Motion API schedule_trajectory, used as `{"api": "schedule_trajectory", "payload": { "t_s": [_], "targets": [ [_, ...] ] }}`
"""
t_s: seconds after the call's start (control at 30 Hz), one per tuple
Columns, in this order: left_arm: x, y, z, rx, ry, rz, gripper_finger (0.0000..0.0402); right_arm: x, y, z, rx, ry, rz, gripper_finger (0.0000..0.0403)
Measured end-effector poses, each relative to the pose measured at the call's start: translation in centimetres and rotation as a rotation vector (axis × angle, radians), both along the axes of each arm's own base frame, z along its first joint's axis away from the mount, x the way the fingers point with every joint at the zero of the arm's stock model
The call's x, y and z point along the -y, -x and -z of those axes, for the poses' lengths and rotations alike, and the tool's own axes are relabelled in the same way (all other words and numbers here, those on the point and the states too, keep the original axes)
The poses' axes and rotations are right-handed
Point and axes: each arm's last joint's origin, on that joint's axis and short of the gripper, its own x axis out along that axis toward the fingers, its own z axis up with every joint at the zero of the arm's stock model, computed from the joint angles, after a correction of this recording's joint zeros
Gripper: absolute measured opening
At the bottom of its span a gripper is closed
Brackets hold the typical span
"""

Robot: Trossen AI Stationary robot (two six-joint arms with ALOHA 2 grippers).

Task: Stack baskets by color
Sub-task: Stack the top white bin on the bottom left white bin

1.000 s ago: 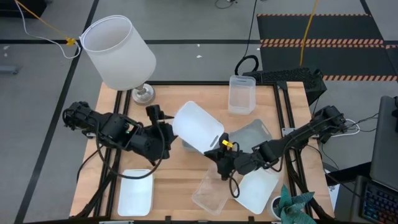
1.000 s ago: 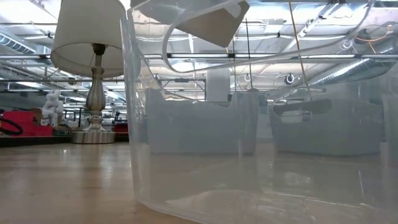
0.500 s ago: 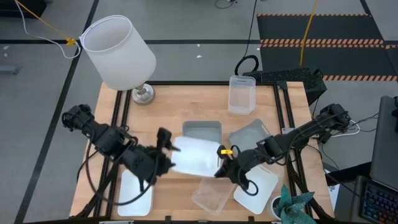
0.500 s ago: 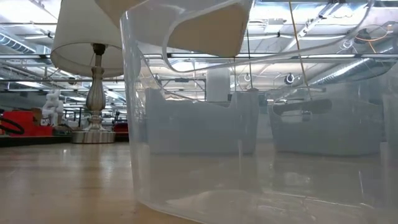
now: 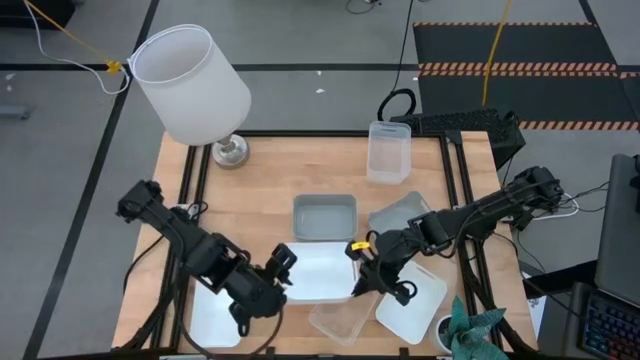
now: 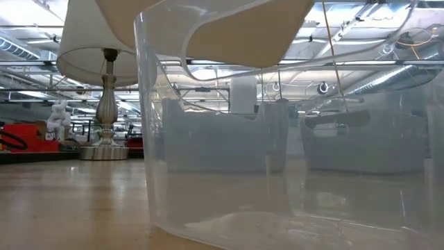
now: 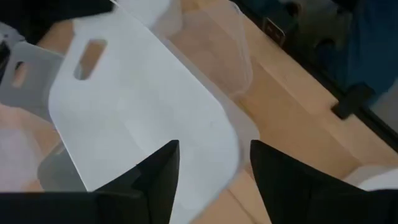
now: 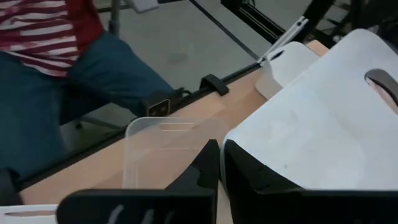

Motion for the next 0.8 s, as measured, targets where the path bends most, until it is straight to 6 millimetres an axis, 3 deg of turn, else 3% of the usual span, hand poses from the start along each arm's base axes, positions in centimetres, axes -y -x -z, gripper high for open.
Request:
{"api": "schedule_trajectory", "payload": {
  "t_s": [0.57,0.8],
  "targets": [
    [0.4,-0.3,0.9,-0.059,-0.018,0.068,0.0139,0.1,0.2,1.1,0.002,0.025,-0.039,0.0004],
    [0.8,-0.9,0.2,0.043,0.046,0.071,0.0122,0.1,0.2,1.1,0.007,0.015,-0.068,0.0004]
  ]
}}
